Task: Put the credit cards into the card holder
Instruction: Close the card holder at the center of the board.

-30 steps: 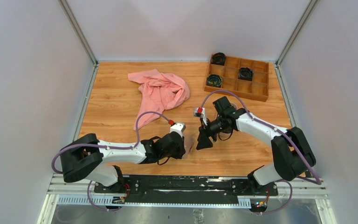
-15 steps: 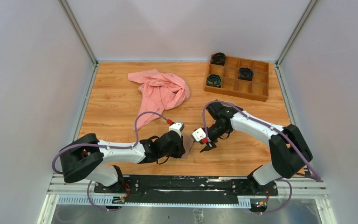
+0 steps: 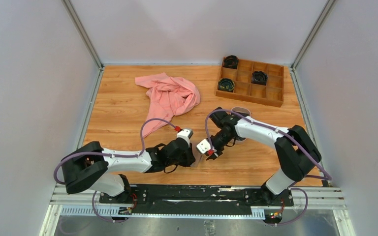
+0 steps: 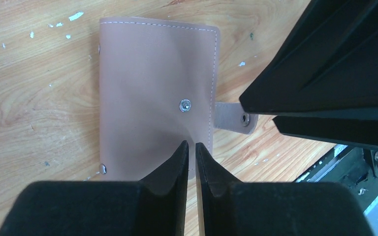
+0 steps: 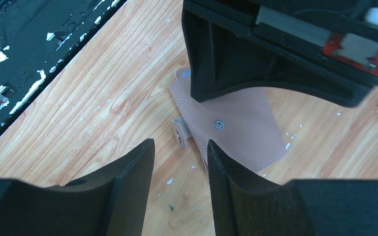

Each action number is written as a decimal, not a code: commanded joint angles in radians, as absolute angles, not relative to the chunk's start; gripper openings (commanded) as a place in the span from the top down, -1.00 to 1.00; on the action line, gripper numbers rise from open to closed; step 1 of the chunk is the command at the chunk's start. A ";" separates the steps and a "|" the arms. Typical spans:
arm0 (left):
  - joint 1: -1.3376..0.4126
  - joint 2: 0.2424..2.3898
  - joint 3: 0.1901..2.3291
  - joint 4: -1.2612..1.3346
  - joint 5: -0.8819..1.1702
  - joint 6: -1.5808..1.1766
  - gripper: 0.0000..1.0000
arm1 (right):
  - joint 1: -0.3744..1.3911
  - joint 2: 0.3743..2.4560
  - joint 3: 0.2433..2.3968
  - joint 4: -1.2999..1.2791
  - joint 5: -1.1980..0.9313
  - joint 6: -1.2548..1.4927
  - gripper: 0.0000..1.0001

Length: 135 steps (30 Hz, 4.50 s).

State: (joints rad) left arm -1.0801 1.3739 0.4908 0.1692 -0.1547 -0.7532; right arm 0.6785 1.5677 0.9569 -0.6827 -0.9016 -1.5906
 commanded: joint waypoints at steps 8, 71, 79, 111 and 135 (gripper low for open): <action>-1.048 1.332 0.434 0.127 -0.117 -0.759 0.71 | 0.743 1.620 0.971 -0.668 -0.792 -1.579 0.68; -0.996 1.384 0.384 0.217 -0.008 -0.762 0.72 | 0.807 1.709 1.108 -0.695 -0.795 -1.593 1.00; -0.957 1.277 0.353 0.232 0.045 -0.787 0.59 | 0.790 1.671 1.054 -0.666 -0.732 -1.623 0.99; -0.806 1.329 0.332 0.230 0.178 -0.759 0.18 | 0.733 1.605 1.006 -0.656 -0.720 -1.705 0.99; -0.962 1.433 0.358 0.357 0.029 -0.955 0.28 | 0.628 1.401 1.037 -0.674 -0.612 -1.375 -0.31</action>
